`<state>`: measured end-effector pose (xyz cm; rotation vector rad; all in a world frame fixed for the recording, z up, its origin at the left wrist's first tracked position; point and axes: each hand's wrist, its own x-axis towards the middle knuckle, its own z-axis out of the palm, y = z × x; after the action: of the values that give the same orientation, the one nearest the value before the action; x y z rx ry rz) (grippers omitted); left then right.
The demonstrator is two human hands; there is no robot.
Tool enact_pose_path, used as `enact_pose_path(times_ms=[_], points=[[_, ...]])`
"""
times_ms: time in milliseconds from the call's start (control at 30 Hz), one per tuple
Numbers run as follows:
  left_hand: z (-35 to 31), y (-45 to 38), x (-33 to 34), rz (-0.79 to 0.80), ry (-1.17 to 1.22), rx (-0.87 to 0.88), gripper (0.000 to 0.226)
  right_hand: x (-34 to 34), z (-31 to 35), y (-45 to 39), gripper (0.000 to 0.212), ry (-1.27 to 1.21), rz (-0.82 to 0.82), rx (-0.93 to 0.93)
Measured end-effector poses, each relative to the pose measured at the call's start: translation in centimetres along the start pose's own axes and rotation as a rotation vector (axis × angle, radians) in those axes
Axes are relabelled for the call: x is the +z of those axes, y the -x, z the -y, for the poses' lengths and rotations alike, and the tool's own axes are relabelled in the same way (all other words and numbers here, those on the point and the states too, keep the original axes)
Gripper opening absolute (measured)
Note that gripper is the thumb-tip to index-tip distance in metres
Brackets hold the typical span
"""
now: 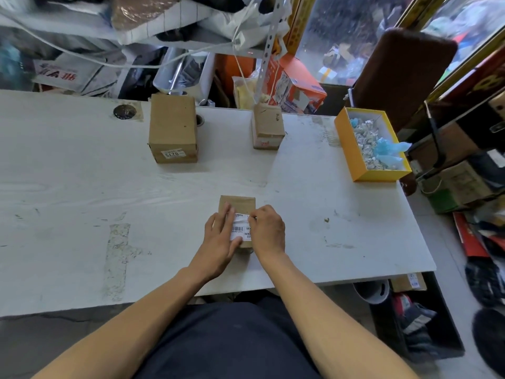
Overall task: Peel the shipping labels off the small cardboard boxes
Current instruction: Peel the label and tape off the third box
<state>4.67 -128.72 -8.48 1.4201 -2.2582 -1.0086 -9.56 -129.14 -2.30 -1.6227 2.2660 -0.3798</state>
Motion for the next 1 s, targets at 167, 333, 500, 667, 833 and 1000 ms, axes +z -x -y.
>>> enact_pose_path(times_ms=[167,333,500,667,833,1000], points=[[-0.4,-0.5,-0.4,0.017,-0.044,-0.007,0.085,0.0,0.1,-0.6,0.02,-0.037,0.008,0.028],[-1.2,-0.2,-1.1,0.005,-0.053,0.012,0.088,-0.1,-0.1,-1.1,0.013,-0.101,0.037,0.092],[-1.1,-0.2,-1.1,0.017,-0.059,0.006,0.088,-0.6,0.3,-2.1,0.012,-0.099,0.12,0.156],[-0.9,-0.2,-1.0,0.028,-0.073,-0.008,0.088,-1.0,0.9,-2.3,0.017,-0.011,0.17,0.108],[-1.1,-0.1,-1.0,0.024,-0.084,-0.01,0.086,-1.6,1.3,-2.3,0.017,0.047,0.196,0.047],[-1.5,0.1,-1.5,0.025,-0.08,-0.012,0.09,-1.1,0.4,-2.2,0.013,-0.005,0.167,-0.018]])
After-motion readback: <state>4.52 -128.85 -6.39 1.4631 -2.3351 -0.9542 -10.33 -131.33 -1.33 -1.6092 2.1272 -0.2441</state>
